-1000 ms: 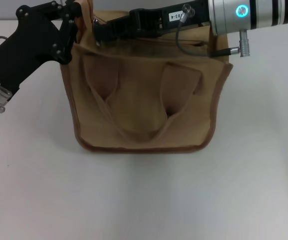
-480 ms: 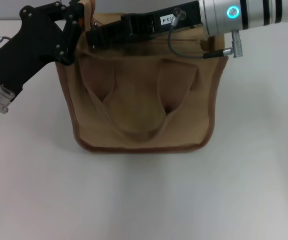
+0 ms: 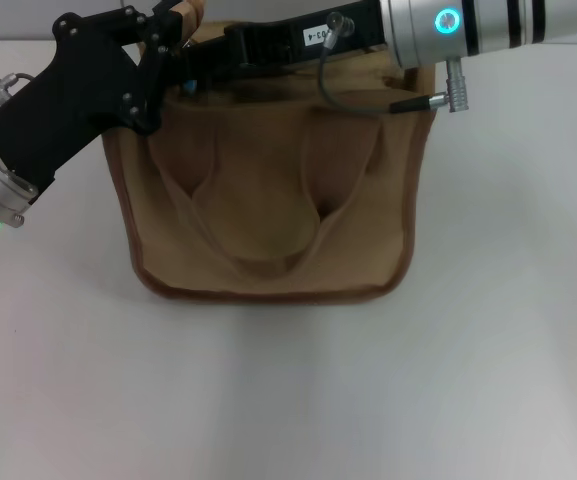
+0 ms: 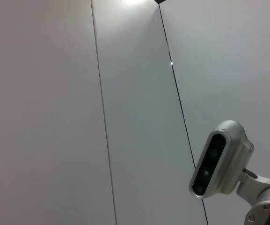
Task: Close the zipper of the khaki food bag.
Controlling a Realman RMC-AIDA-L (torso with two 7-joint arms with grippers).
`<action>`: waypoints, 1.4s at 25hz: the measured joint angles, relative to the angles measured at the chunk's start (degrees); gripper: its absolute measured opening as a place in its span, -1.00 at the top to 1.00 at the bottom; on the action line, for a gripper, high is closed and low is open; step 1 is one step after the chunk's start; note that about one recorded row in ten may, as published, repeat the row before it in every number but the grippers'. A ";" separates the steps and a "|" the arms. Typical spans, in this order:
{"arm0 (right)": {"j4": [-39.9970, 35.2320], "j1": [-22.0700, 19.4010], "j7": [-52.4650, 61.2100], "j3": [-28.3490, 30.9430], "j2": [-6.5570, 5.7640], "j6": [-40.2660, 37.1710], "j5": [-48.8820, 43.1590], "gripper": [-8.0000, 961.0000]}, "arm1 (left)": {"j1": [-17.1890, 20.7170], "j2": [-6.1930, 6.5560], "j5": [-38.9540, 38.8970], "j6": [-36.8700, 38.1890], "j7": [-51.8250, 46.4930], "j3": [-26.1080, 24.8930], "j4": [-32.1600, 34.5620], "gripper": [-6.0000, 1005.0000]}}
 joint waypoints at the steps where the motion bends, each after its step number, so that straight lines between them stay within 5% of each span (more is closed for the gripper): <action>1: 0.00 0.01 0.01 -0.16 0.00 0.17 0.14 0.31 | 0.00 0.00 -0.01 0.00 0.00 0.00 0.00 0.95; 11: -0.11 -0.51 0.03 -0.36 -0.17 0.35 0.11 0.34 | 0.14 -0.05 -0.56 0.21 0.01 -0.48 0.00 0.95; 19: -0.41 -0.72 -0.97 -0.45 -0.21 0.09 -0.13 0.73 | 0.44 0.03 -0.74 0.30 0.02 -0.51 0.00 0.95; 35: -3.95 -3.49 -1.17 -0.43 -0.45 -1.01 0.03 0.96 | 1.30 0.24 -1.74 -1.21 0.02 -1.01 0.00 0.95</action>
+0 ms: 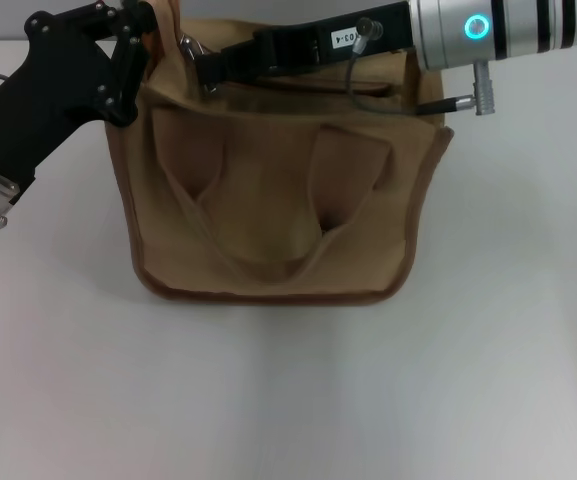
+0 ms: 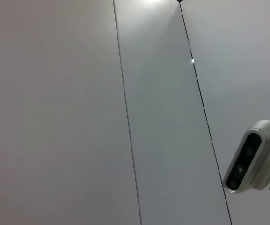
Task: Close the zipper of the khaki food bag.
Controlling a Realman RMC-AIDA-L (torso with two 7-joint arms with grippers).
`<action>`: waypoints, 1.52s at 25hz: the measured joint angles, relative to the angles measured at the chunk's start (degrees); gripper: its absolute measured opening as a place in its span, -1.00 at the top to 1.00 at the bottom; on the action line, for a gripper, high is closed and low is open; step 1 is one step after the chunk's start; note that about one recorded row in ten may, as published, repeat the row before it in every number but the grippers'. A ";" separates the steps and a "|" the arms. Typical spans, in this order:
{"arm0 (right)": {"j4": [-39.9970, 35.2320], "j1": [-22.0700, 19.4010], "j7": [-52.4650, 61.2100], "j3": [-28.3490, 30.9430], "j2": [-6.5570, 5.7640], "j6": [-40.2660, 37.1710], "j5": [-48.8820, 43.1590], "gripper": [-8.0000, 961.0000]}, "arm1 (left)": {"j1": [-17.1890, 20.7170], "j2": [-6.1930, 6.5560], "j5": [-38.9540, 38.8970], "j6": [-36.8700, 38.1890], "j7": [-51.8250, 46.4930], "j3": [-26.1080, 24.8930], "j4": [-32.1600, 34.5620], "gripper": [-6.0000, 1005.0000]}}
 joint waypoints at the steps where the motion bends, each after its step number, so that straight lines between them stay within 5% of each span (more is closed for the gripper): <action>1: 0.00 -0.01 -0.04 0.00 0.00 -0.07 0.01 0.96 | 0.00 0.00 0.00 -0.01 0.00 0.00 0.00 0.95; 23: -3.03 -3.97 -0.62 0.74 -0.20 -3.21 -0.05 0.98 | 1.35 -0.05 -2.76 -2.37 0.13 -1.14 -0.09 0.95; 38: -7.07 -11.82 -1.29 4.18 -2.91 -10.57 -0.01 0.98 | 1.82 0.00 -3.55 -4.59 0.06 -1.41 -0.09 0.95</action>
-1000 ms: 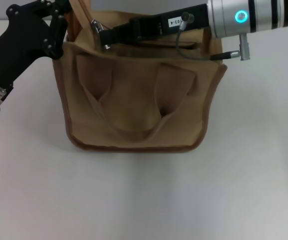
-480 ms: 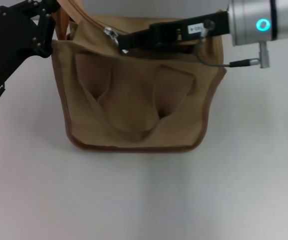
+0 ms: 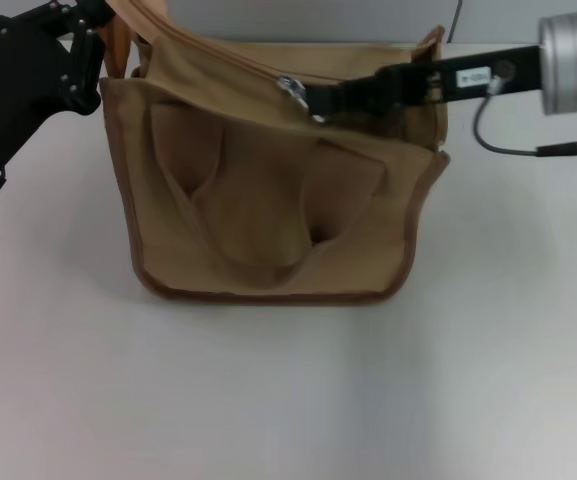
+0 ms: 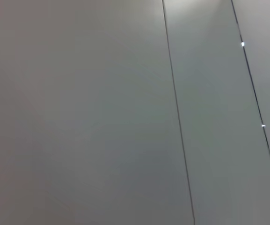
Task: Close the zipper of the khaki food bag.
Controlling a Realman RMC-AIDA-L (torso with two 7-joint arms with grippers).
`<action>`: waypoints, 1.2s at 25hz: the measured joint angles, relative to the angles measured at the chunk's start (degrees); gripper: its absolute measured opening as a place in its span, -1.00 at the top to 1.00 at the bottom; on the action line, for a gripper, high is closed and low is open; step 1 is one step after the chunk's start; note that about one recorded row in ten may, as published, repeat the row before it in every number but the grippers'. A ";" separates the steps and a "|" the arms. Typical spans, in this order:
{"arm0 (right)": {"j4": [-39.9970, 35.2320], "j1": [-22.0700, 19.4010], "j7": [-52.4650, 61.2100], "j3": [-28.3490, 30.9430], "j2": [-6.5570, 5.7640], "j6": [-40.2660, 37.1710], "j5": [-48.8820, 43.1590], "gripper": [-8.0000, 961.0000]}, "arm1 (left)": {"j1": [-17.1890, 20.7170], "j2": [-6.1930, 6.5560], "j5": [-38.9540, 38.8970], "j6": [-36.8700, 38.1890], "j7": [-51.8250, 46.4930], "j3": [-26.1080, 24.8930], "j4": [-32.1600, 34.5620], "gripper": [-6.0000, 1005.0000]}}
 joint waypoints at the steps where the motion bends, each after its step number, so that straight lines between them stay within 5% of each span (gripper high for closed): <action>1: 0.00 -0.36 -0.10 0.42 -0.25 -0.56 0.00 0.98 | 0.00 0.00 -0.01 -0.19 -0.01 -0.18 0.00 0.95; 18: 0.74 -6.42 -2.33 5.41 -4.04 -6.66 -0.33 0.98 | 0.27 -0.02 -1.24 -1.56 -0.09 -0.44 -0.85 0.95; 30: 4.93 -6.74 -8.32 9.54 -4.56 -10.16 0.70 0.98 | 0.02 -0.06 -1.42 -1.75 -0.15 -0.03 -2.17 0.95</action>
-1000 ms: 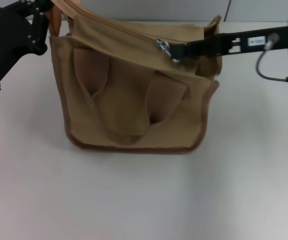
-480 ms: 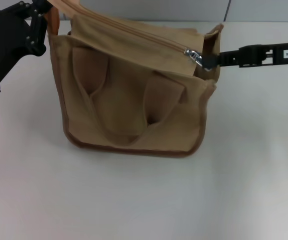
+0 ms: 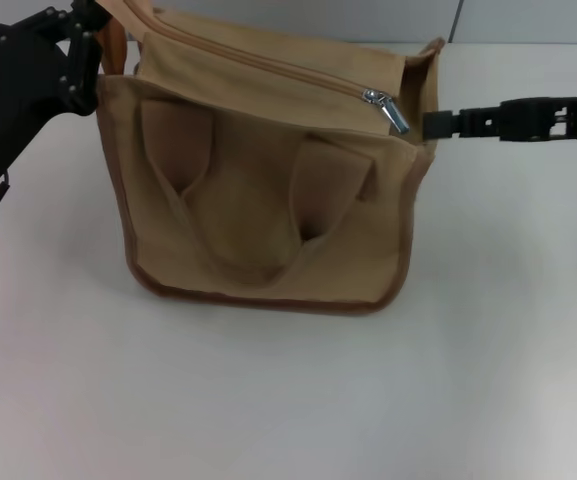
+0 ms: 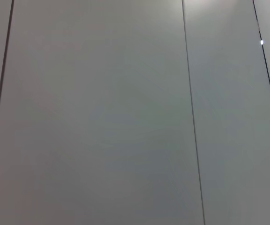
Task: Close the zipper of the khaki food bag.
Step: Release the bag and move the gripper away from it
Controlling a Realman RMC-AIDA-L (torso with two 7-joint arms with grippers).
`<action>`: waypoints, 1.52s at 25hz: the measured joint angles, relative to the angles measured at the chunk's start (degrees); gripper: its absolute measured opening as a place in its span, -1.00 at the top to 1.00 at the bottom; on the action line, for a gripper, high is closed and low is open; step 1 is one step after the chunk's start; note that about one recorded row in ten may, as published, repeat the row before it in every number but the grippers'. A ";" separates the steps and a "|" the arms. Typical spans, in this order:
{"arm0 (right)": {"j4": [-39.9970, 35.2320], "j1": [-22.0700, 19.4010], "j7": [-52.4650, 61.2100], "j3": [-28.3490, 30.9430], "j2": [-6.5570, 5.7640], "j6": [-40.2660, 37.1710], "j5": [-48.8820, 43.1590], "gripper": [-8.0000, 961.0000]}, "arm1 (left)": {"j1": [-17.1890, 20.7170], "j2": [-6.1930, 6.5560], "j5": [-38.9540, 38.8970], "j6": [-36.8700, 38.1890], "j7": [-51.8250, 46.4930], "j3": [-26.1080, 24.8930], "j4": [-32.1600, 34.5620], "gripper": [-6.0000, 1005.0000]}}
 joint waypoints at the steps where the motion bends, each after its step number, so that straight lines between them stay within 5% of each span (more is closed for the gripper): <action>1: 0.65 -0.19 -1.69 1.49 0.06 -0.86 0.15 0.98 | -0.01 0.02 0.00 -0.02 0.00 -0.01 -0.06 0.95; 8: 3.30 -5.73 -22.32 11.56 0.68 -9.39 0.38 0.67 | 0.05 0.07 0.00 -0.38 0.00 -0.41 -0.82 0.95; 12: 4.72 -7.89 -31.34 12.07 1.14 -12.00 0.39 0.16 | 0.19 0.11 0.00 -0.44 -0.02 -0.42 -0.83 0.95; 17: 5.01 -12.14 -49.48 11.52 3.50 -15.49 -2.53 -0.08 | 0.58 0.19 -0.06 -1.69 -1.32 -1.71 -0.83 0.95; 26: 5.20 -11.86 -53.77 11.50 5.67 -13.64 -9.38 -0.62 | 1.21 0.30 -0.08 -2.71 -5.28 -1.88 -0.38 0.94; 34: 5.25 -11.59 -54.81 11.50 6.01 -13.13 -9.94 -0.62 | 3.12 0.62 0.53 -2.61 -13.86 -0.26 3.75 0.82; 38: 5.33 -11.32 -54.89 11.50 6.29 -11.85 -10.02 -0.62 | 6.12 1.30 1.39 -2.69 -28.08 4.24 13.23 0.65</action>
